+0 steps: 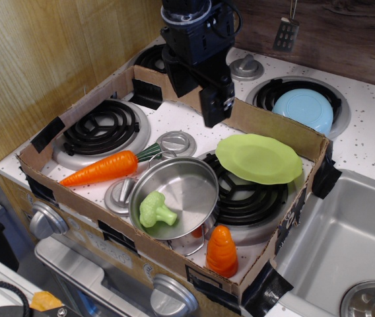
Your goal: Take broccoli out of pan
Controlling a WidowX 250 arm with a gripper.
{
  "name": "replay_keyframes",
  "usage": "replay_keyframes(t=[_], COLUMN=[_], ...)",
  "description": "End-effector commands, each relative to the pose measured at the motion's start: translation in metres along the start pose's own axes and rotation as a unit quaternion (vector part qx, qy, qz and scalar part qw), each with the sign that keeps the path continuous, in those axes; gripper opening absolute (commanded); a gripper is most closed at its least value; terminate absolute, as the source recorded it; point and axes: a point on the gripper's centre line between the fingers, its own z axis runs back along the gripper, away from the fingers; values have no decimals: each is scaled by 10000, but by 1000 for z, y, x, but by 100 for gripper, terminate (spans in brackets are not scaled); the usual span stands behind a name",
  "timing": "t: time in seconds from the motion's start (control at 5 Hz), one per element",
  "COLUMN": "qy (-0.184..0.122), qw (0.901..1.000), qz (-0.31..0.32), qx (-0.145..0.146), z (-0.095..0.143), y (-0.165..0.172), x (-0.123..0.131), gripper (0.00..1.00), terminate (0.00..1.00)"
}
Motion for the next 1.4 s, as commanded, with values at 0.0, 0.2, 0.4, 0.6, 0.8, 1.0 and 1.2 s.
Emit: replay_keyframes(t=[0.0,0.2,0.4,0.6,0.8,1.0,1.2], qy=[150,365,356,283,155,71,142], qw=[9742,9701,9670,9649,9660,9682,9703], qz=[-2248,-2400,-2523,-2602,-2575,-2503,-2411], qx=[-161,-3,58,202,137,-12,-130], z=[2,-8,-20,-33,-45,-61,-65], y=[-14,-26,-28,-26,-30,-33,-32], x=[-45,-56,-55,-53,-53,-56,-61], gripper=[100,100,100,100,100,100,100], terminate=[0,0,0,0,0,0,0])
